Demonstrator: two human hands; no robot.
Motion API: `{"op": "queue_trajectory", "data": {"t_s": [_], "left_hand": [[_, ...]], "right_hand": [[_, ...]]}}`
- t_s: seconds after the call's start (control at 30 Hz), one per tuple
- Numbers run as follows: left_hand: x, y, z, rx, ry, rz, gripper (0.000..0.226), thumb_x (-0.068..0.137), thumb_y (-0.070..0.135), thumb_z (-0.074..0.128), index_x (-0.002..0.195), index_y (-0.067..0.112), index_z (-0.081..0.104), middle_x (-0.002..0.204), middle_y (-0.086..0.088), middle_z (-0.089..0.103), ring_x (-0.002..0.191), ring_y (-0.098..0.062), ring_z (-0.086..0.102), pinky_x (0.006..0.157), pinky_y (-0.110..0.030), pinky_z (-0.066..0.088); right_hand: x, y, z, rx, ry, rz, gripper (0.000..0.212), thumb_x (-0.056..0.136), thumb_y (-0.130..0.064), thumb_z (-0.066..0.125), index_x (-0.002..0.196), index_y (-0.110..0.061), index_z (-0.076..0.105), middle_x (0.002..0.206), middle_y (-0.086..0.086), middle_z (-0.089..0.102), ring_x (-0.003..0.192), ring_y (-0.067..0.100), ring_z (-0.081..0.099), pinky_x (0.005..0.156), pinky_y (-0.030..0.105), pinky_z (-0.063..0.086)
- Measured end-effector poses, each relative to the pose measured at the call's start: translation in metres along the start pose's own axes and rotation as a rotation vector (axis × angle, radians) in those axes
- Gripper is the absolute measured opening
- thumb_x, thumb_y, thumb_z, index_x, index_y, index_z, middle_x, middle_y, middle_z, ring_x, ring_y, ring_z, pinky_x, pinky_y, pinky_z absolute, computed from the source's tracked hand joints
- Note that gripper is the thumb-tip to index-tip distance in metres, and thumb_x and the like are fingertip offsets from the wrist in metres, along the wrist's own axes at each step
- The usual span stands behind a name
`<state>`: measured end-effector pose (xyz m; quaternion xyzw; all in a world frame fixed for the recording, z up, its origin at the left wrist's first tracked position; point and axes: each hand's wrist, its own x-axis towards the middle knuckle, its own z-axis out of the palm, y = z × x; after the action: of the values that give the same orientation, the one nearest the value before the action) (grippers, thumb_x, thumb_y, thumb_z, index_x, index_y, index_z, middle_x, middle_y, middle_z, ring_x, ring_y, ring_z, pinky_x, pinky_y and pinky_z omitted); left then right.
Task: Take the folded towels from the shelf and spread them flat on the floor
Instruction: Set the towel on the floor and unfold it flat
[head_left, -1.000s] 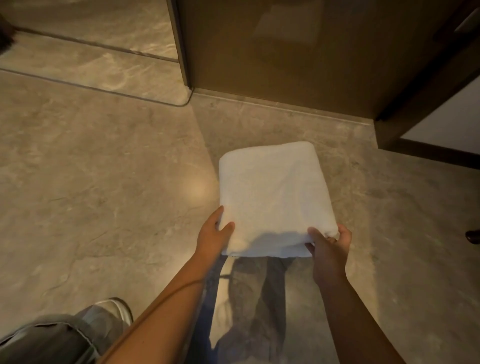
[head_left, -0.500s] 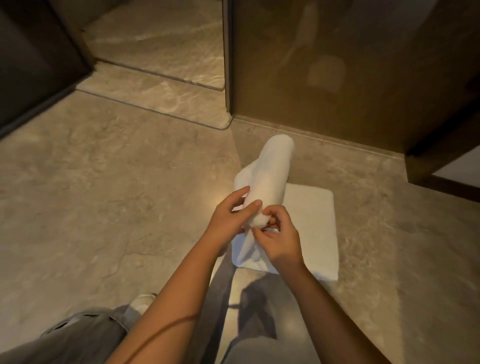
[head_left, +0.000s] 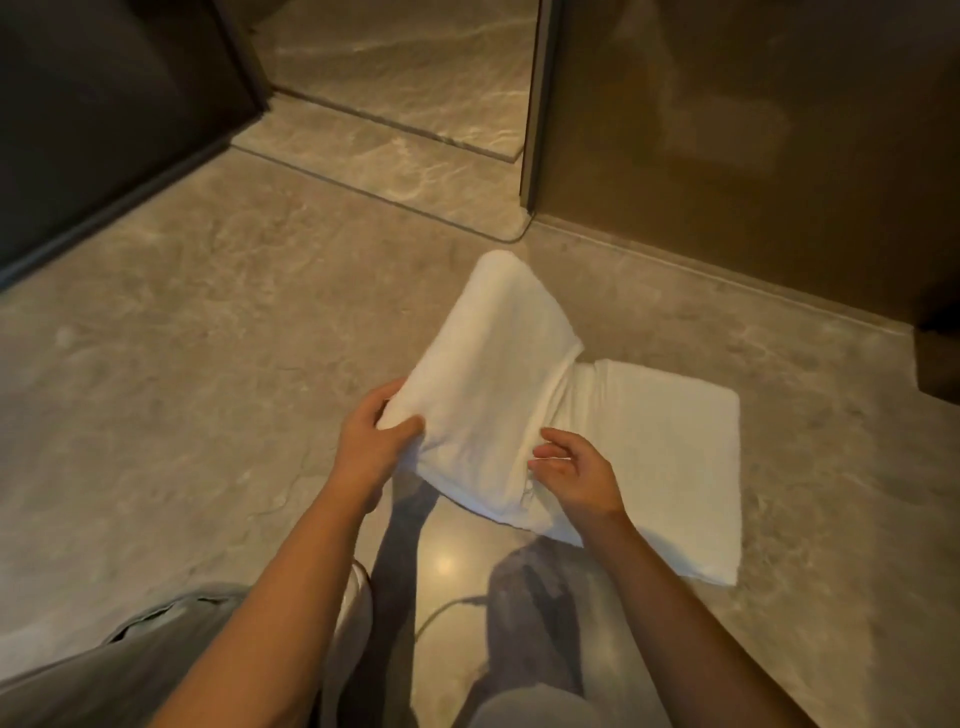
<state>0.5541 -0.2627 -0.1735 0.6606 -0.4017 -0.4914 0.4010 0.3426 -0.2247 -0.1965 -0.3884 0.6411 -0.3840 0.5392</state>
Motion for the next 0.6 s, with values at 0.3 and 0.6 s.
{"op": "queue_trajectory", "data": {"t_s": [0.3, 0.6], "left_hand": [[0.018, -0.072, -0.034, 0.378, 0.186, -0.143, 0.039, 0.088, 0.010, 0.058, 0.126, 0.009, 0.052, 0.131, -0.016, 0.053, 0.117, -0.033, 0.051, 0.098, -0.045, 0.043], [-0.003, -0.073, 0.047, 0.816, -0.133, 0.415, 0.052, 0.079, 0.021, 0.072, 0.125, 0.004, 0.054, 0.136, -0.019, 0.050, 0.127, -0.034, 0.046, 0.106, -0.040, 0.034]], "right_hand": [[0.000, 0.050, -0.034, -0.249, 0.087, 0.146, 0.038, 0.085, -0.008, 0.062, 0.122, -0.010, 0.053, 0.126, 0.008, 0.056, 0.107, 0.017, 0.053, 0.091, 0.028, 0.044], [-0.002, 0.066, -0.039, -0.702, 0.245, 0.046, 0.057, 0.079, -0.034, 0.070, 0.126, -0.011, 0.050, 0.135, 0.012, 0.049, 0.121, 0.027, 0.047, 0.100, 0.033, 0.041]]}}
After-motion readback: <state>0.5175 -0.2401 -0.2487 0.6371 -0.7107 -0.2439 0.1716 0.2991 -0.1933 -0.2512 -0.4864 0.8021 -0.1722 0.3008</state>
